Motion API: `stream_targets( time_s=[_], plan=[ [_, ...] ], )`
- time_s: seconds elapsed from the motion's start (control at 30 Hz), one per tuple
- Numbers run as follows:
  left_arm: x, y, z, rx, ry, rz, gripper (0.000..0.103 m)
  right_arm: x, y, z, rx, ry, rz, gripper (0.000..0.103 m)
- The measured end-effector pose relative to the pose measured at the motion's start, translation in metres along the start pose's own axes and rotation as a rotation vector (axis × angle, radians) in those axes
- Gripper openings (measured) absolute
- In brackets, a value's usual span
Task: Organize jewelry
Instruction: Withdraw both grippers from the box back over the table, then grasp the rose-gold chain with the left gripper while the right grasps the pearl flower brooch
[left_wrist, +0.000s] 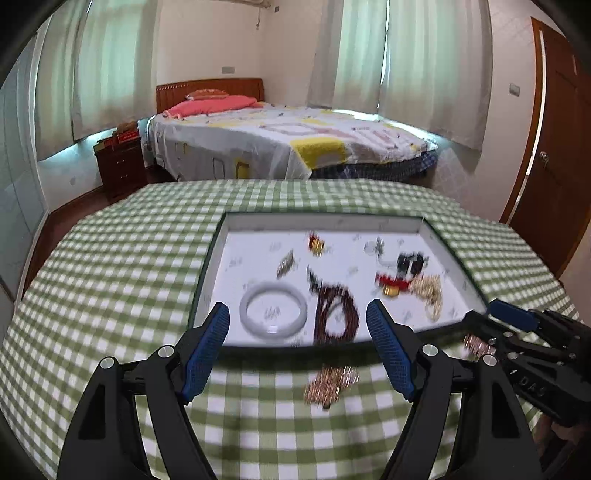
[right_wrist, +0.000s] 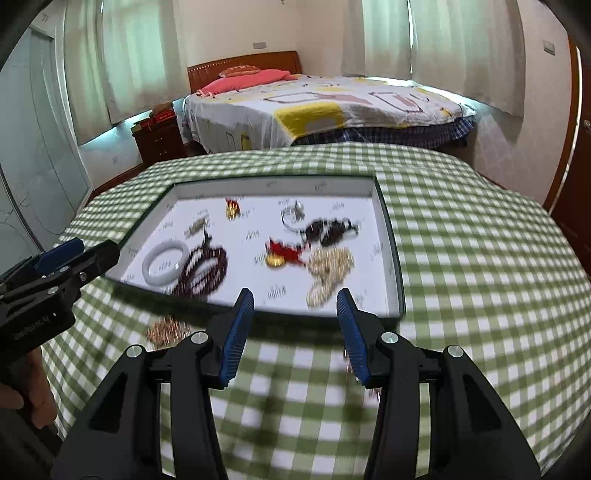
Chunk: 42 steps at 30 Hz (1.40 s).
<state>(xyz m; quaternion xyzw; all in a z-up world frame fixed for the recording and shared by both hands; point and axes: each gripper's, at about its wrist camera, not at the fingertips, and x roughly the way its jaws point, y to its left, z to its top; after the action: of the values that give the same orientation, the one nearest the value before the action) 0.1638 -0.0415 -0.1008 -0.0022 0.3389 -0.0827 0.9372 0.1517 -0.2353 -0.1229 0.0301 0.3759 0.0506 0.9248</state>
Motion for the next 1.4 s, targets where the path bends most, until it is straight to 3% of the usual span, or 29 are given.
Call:
stream_targets(
  time_s=[0.27,0.53,0.6,0.9,1.07,1.17,1.3,1.4],
  plan=[
    [0.017,-0.002,-0.036,0.007,0.078,0.011,0.074,0.003,-0.012,-0.037,0.035,0.047,-0.02,0.046],
    [0.032,-0.009,-0.044,0.036,0.12,0.016,0.073,0.006,-0.019,-0.046,0.047,0.056,-0.029,0.046],
    [0.037,-0.011,-0.044,0.04,0.14,0.011,0.067,0.007,-0.02,-0.046,0.05,0.054,-0.028,0.046],
    [0.046,-0.008,-0.047,0.033,0.183,-0.009,0.06,0.008,-0.023,-0.046,0.06,0.055,-0.027,0.046],
    [0.043,-0.007,-0.048,0.046,0.173,-0.017,0.047,0.009,-0.023,-0.046,0.064,0.055,-0.025,0.046],
    [0.041,-0.009,-0.049,0.052,0.173,-0.039,0.032,0.009,-0.023,-0.046,0.063,0.054,-0.026,0.046],
    [0.041,-0.01,-0.049,0.054,0.172,-0.04,0.031,0.009,-0.024,-0.045,0.066,0.051,-0.027,0.046],
    [0.04,-0.012,-0.05,0.063,0.169,-0.048,0.037,0.009,-0.024,-0.044,0.066,0.049,-0.028,0.046]
  ],
)
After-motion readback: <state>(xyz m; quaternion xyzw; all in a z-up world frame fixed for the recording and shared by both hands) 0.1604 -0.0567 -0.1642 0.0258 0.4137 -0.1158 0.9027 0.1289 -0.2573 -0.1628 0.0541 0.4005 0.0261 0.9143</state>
